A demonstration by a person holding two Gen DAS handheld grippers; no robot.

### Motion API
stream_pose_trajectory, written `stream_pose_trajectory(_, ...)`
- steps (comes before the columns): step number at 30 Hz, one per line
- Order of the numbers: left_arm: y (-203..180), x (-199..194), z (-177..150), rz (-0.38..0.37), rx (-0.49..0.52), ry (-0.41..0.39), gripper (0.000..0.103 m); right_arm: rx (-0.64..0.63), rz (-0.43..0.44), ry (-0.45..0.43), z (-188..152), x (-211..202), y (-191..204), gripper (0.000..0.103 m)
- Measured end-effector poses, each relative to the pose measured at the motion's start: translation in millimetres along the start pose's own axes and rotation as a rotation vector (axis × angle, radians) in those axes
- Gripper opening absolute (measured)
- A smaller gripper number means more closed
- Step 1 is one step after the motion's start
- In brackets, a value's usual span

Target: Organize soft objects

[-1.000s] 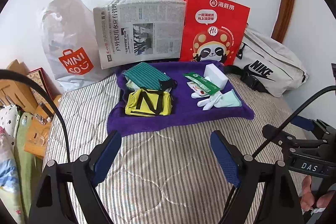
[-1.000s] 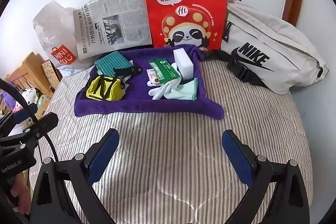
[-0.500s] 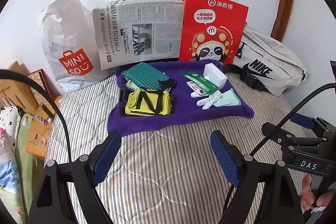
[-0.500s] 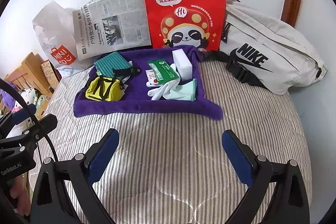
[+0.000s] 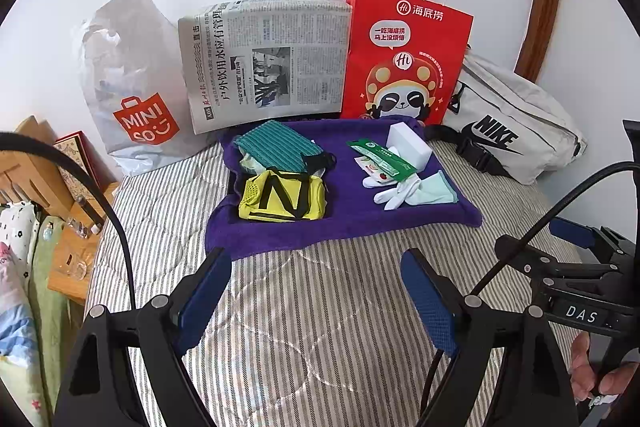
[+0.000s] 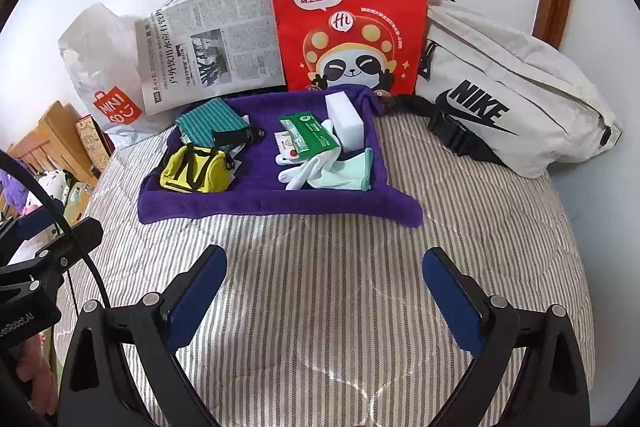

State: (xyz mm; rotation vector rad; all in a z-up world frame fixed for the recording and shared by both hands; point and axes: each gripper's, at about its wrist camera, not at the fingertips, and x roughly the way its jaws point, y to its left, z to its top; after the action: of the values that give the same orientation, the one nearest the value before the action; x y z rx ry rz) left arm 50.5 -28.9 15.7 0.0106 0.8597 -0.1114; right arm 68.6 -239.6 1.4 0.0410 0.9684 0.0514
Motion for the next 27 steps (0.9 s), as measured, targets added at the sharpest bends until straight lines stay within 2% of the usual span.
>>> stream_pose_trajectory(27, 0.1, -1.0, -2.2, 0.009, -0.002, 0.002, 0.086, 0.002, 0.005, -0.004, -0.2, -2.5, -0.7, 0.097)
